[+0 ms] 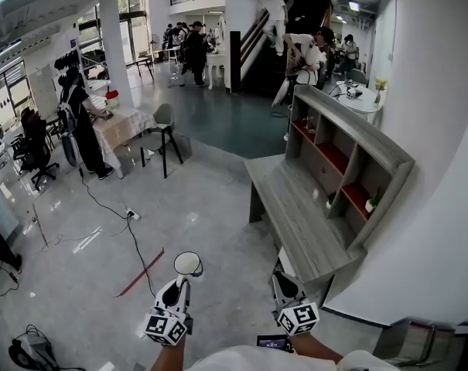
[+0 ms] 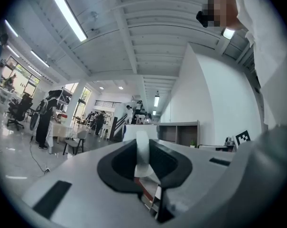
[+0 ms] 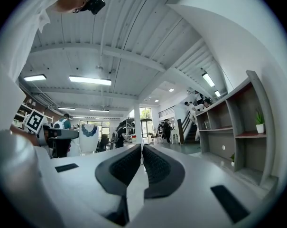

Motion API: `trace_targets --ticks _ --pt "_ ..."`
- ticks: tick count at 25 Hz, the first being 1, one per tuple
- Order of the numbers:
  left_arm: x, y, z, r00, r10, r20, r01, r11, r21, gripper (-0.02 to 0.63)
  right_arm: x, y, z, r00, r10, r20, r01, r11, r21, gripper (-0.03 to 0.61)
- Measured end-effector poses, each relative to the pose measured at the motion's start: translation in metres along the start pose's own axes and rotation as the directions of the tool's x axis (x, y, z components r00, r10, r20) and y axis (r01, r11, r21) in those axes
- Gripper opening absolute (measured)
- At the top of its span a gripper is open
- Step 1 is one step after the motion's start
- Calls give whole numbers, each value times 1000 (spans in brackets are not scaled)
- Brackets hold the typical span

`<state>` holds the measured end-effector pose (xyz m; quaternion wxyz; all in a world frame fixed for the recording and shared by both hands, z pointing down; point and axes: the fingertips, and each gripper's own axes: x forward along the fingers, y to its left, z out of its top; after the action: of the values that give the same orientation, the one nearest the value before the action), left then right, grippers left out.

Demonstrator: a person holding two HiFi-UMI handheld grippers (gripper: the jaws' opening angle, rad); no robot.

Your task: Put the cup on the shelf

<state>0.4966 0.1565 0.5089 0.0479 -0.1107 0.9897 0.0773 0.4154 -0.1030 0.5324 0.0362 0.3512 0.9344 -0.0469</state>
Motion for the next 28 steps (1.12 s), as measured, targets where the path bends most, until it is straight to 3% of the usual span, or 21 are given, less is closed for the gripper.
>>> trace_targets --ticks 11,16,28 --pt "0 -24 4 1000 6 3 -6 1000 8 60 -22 -19 6 1000 -9 16 9 1000 5 40" --pt "6 -36 -2 999 34 12 -33 999 -30 60 -35 -38 6 1000 -23 13 23 1000 -1 40" --pt "23 -59 -5 999 32 27 -32 999 -10 60 -46 -71 2 1000 -25 17 25 999 23 40"
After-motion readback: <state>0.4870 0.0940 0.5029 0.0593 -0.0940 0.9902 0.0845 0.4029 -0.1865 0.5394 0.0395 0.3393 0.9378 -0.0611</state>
